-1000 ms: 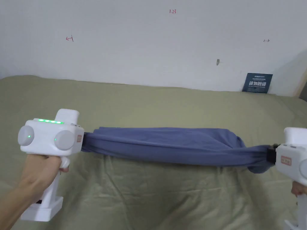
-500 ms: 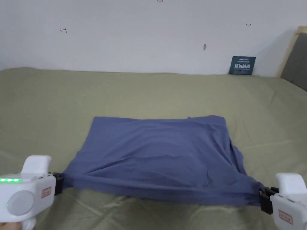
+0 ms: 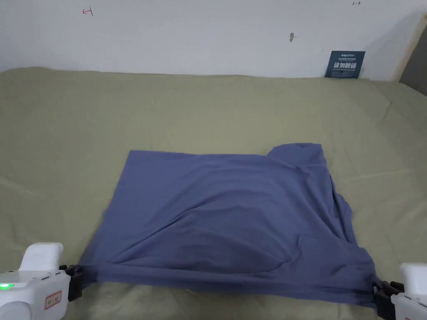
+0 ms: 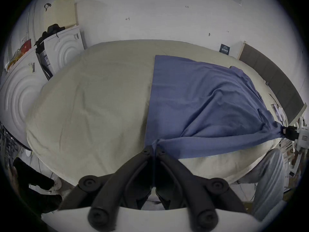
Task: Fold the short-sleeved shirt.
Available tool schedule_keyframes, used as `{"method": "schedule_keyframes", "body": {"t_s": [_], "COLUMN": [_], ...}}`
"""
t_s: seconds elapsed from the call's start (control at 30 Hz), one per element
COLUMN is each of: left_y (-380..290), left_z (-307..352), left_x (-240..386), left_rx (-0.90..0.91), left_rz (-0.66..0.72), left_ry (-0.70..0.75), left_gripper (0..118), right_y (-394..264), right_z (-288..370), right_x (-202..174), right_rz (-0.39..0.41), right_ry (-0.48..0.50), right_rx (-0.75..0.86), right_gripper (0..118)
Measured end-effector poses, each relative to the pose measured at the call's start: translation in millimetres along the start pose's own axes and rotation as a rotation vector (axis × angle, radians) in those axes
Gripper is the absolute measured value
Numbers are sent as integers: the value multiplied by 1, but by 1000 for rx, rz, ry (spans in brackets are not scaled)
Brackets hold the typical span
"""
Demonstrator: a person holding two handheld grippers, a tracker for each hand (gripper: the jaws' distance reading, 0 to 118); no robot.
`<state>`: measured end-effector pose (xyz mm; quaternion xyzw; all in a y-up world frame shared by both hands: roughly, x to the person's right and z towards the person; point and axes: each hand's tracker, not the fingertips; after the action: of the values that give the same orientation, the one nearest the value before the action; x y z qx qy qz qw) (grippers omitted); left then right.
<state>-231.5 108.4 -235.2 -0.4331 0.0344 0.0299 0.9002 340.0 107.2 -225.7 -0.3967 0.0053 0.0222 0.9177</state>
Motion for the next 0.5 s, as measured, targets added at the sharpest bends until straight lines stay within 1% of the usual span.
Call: {"method": "schedule_keyframes", "body": {"t_s": [0.03,0.07,0.1,0.13,0.17,0.2,0.23,0.27,0.33,0.37,0.4,0.43,0.47,0.5], "left_y": [0,-1,-1,-1,-2,-4,-3,-8,-15,-16,-9,-6,-5,-5], "left_z": [-1,-2,-2,0,1,2,7,13,23,27,37,45,50,52], "left_x": [0,0,0,2,2,3,2,0,-3,-5,0,3,3,5], "left_rx": [-1,3,2,-5,-12,-12,29,8,22,17,21,36,44,42], "left_rz": [6,20,33,32,36,41,61,48,78,91,104,116,119,112], "left_ry": [-2,-3,-5,1,-6,-5,-2,4,4,-1,-5,-8,-1,1], "left_gripper": [8,28,67,118,118,110,108,107,107,105,100,81,51,9], "right_y": [0,0,-1,-1,-2,-2,-6,-3,-5,2,7,9,10,12], "right_z": [-2,-5,-5,-6,-7,-6,15,25,42,25,23,27,31,33], "right_x": [0,0,-1,1,2,3,2,3,4,8,11,12,13,14], "right_rz": [2,0,-14,-26,-37,-46,-55,-59,-60,-62,-65,-76,-91,-101], "right_ry": [0,-3,-7,-9,-2,-8,-2,-14,-23,-32,-31,-29,-24,-36], "right_rx": [-6,-13,-35,-42,-59,-60,-28,-35,-15,1,5,28,64,95], "right_gripper": [10,30,69,118,114,108,107,107,108,107,105,91,65,28]}}
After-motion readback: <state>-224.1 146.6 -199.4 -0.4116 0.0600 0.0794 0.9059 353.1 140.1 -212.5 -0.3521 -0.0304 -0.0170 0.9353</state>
